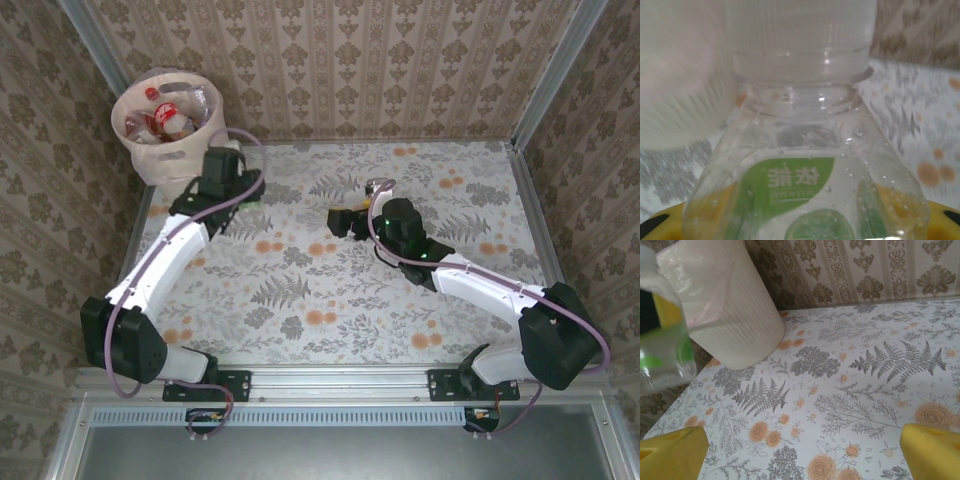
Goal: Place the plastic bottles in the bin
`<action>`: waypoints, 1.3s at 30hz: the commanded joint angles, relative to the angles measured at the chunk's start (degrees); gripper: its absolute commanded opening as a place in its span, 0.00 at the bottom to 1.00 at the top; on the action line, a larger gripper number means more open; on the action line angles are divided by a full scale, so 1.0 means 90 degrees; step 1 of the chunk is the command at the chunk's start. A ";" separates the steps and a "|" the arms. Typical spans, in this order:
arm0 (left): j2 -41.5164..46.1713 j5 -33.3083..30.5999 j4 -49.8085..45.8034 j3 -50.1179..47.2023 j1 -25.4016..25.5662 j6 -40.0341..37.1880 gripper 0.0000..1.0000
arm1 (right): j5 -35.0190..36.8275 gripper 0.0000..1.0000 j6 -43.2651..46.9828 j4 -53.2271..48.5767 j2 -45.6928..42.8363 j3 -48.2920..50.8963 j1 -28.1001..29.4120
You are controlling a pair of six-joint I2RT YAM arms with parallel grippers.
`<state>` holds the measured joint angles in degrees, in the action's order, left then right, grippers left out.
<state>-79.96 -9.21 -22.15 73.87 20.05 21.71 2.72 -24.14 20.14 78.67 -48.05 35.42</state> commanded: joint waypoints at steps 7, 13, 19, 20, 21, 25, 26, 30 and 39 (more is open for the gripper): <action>-0.0566 0.0105 0.0332 0.2120 -0.0941 -0.0840 0.52 | 0.0256 1.00 0.0026 0.0088 -0.0079 -0.0011 0.0032; -0.1245 0.0378 0.0350 0.3314 -0.1621 -0.0872 0.52 | 0.0303 1.00 0.0281 -0.0178 -0.0292 0.0061 0.0029; -0.2293 0.0554 0.0118 0.4583 -0.2091 -0.0492 0.51 | 0.0389 1.00 0.0255 -0.0167 -0.0341 0.0161 0.0030; -0.2458 0.0586 0.0124 0.4754 -0.2143 -0.0394 0.52 | 0.0408 1.00 0.0255 -0.0180 -0.0348 0.0173 0.0029; -0.2636 0.0594 0.0073 0.4958 -0.2190 -0.0282 0.52 | 0.0410 1.00 0.0260 -0.0229 -0.0366 0.0181 0.0029; -0.3219 0.0652 -0.0069 0.5451 -0.2248 0.0119 0.52 | 0.0423 1.00 0.0331 -0.0574 -0.0483 0.0172 0.0029; -0.3341 0.0680 -0.0006 0.5482 -0.2253 0.0185 0.53 | 0.0449 1.00 0.0347 -0.0597 -0.0539 0.0209 0.0034; -0.3942 0.0732 -0.0588 0.6220 -0.2271 0.0432 0.62 | 0.0553 1.00 0.0348 -0.0610 -0.0689 0.0355 0.0023; -0.3792 0.0347 -0.1213 0.6370 -0.2406 0.0695 0.94 | 0.0787 1.00 0.0279 -0.0581 -0.0885 0.0583 0.0020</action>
<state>-118.02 -5.41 -32.27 131.63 -0.64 26.48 7.77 -22.22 15.97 72.18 -43.33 35.42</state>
